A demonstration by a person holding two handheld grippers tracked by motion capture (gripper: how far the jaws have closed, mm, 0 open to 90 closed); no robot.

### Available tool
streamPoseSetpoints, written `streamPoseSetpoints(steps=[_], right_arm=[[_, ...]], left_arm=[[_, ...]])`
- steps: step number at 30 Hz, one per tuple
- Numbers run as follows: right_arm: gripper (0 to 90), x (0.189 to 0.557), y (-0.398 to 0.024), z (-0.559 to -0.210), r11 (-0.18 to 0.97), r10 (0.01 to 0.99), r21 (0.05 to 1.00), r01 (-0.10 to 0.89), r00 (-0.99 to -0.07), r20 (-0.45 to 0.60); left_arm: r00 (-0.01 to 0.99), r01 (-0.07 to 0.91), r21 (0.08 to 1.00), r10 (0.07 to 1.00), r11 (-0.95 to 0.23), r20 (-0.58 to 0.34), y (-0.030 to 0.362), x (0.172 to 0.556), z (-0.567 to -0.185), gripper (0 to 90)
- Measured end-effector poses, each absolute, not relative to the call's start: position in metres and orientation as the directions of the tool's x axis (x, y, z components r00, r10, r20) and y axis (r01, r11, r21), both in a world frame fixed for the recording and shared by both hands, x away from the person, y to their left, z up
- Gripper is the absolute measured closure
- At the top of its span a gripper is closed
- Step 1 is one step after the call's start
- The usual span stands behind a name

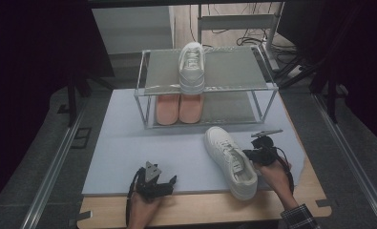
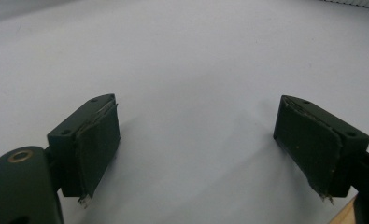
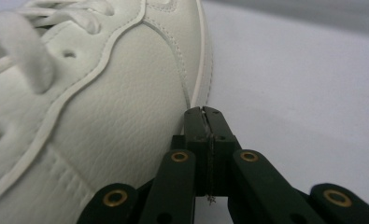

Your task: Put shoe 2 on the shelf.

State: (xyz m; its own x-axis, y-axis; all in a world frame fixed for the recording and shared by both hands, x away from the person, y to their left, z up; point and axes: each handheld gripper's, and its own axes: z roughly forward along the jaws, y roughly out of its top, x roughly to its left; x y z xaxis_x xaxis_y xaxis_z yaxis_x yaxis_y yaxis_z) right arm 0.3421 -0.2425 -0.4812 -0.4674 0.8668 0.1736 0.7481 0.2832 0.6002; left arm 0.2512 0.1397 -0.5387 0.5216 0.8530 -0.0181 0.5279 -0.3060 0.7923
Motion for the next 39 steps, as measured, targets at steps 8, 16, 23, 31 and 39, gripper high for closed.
streamPoseSetpoints(steps=[8,16,23,31,39], right_arm=[[83.8,0.332,-0.253,-0.471,0.277,0.863,0.627,0.728,-0.476,0.171],[75.0,0.316,-0.263,-0.458,0.280,0.850,0.669,0.689,-0.502,0.161],[70.5,0.304,-0.270,-0.451,0.273,0.835,0.685,0.675,-0.520,0.179],[64.4,0.290,-0.277,-0.441,0.257,0.827,0.699,0.667,-0.526,0.198],[59.0,0.274,-0.273,-0.427,0.280,0.802,0.732,0.621,-0.570,0.177]], left_arm=[[0.521,0.528,0.792,0.853,-0.306,-0.018,0.140,0.251,-0.539,14.7],[0.521,0.528,0.792,0.853,-0.306,-0.017,0.140,0.251,-0.539,14.7],[0.521,0.528,0.792,0.853,-0.306,-0.017,0.140,0.251,-0.539,14.7],[0.521,0.528,0.792,0.853,-0.306,-0.017,0.140,0.251,-0.539,14.7],[0.521,0.528,0.792,0.853,-0.307,-0.016,0.140,0.251,-0.539,14.7]])
